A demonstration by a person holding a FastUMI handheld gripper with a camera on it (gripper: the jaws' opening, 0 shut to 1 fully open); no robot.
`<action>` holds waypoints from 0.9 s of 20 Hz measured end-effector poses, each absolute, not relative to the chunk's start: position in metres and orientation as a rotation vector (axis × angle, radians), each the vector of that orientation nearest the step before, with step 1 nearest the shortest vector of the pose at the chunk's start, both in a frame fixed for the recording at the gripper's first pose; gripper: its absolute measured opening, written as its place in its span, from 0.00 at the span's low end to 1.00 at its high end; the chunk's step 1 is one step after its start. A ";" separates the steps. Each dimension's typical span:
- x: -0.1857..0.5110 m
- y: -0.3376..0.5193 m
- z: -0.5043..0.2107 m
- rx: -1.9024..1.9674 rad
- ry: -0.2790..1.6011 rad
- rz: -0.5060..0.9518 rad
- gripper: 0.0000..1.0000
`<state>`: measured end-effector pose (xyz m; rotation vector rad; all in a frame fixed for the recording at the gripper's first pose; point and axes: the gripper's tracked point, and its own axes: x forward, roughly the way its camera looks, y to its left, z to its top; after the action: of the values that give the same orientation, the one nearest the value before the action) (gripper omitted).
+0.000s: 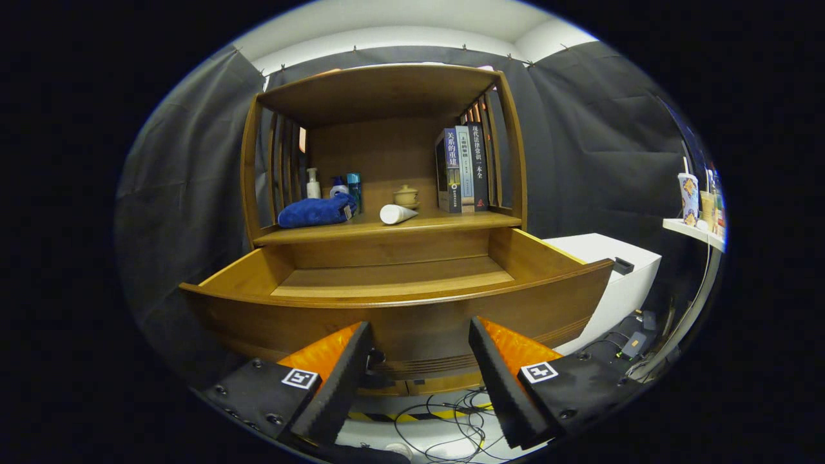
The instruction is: Pull open the drawer, take out the items inside it, and place them on the countertop above the cabinet.
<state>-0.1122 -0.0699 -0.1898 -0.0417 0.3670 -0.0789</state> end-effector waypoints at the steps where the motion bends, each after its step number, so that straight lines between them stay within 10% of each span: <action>1: -0.112 -0.068 -0.192 -0.047 0.377 -0.068 0.98; 18: -0.058 -0.067 -0.195 -0.085 0.387 -0.076 0.97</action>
<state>-0.0581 -0.0671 -0.1946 -0.0851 0.3870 -0.0757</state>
